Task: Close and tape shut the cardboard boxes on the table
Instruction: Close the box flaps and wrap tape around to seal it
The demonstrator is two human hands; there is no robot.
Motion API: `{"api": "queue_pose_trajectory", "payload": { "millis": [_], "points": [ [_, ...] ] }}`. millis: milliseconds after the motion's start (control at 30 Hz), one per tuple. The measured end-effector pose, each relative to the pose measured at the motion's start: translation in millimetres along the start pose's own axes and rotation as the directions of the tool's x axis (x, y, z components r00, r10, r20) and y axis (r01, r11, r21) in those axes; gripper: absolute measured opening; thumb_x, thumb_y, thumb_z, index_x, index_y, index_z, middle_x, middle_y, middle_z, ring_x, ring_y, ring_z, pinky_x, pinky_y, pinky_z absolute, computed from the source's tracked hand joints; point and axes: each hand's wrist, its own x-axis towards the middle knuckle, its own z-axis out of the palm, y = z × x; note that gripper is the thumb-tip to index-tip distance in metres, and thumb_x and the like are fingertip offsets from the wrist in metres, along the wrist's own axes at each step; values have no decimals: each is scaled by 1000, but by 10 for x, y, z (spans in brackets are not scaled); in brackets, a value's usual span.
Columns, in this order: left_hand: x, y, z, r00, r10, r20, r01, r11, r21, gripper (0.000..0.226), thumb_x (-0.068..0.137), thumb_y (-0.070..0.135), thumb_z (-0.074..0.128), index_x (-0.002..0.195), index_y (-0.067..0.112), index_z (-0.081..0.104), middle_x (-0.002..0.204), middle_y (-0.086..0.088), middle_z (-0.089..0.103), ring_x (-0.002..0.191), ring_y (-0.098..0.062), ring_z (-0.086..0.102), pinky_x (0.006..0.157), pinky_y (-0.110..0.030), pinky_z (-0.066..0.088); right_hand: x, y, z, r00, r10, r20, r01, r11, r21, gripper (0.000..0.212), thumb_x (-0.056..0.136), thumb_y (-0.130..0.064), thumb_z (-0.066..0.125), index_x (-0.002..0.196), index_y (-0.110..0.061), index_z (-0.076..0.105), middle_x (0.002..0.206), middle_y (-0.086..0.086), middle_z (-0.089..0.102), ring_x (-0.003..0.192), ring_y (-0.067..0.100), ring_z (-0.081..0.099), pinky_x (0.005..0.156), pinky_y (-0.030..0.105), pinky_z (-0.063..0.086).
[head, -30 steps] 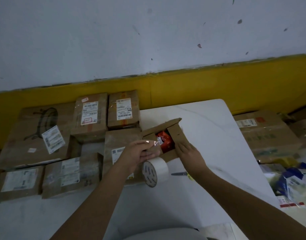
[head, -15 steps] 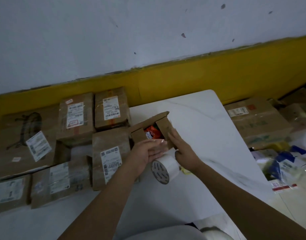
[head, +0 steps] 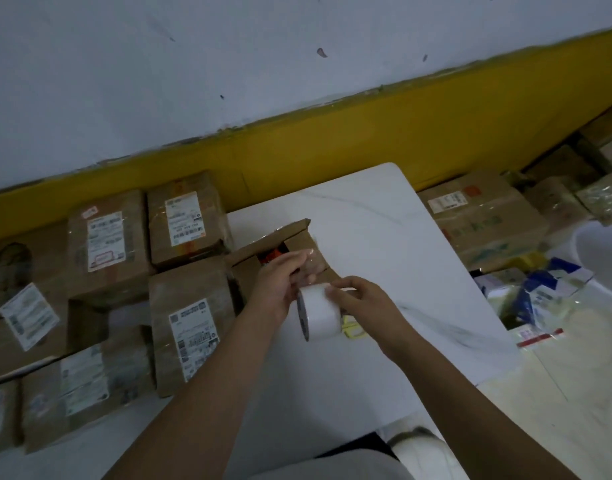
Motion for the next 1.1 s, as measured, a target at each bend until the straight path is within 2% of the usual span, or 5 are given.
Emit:
{"api": "queue_pose_trajectory", "payload": {
  "millis": [233,333,633,967,1100],
  "points": [
    [38,-177,36,995,75,-71,-53,959,278,16,92,18,67,104,14,76,102,1,74,94,-13,68,71,-21,56,3,132,222,987,-117,-114,69,931,-359,33,94,-29,59,80,1,60,76,18,56,63,12,42,59,26,34],
    [114,-173,-21,983,164,-88,-115,907,405,18,92,21,67,107,18,76,103,9,72,99,-8,64,77,-17,50,-14,95,225,984,-103,-145,47,936,-349,29,96,-24,52,72,-9,45,71,6,43,61,11,35,57,25,29],
    [304,-317,-189,979,182,-96,-101,830,549,21,88,20,72,108,17,75,100,13,67,96,-4,58,88,-22,47,40,104,168,984,-85,-155,29,942,-334,30,96,-18,50,67,-16,44,68,-1,44,52,5,43,47,11,34],
    [394,-322,-151,979,160,-127,-51,792,609,42,82,19,79,121,17,62,100,5,68,93,-7,60,72,-17,42,54,224,209,977,-71,-202,-5,934,-357,27,94,-20,51,68,-13,43,66,1,42,58,10,34,54,22,27],
    [405,-301,-130,977,185,-104,-61,712,699,31,82,22,78,110,18,65,104,2,66,95,-10,59,66,-16,40,73,244,214,982,-30,-186,-33,944,-329,26,95,-22,50,72,-12,44,70,4,42,61,12,35,58,24,29]
  ]
}}
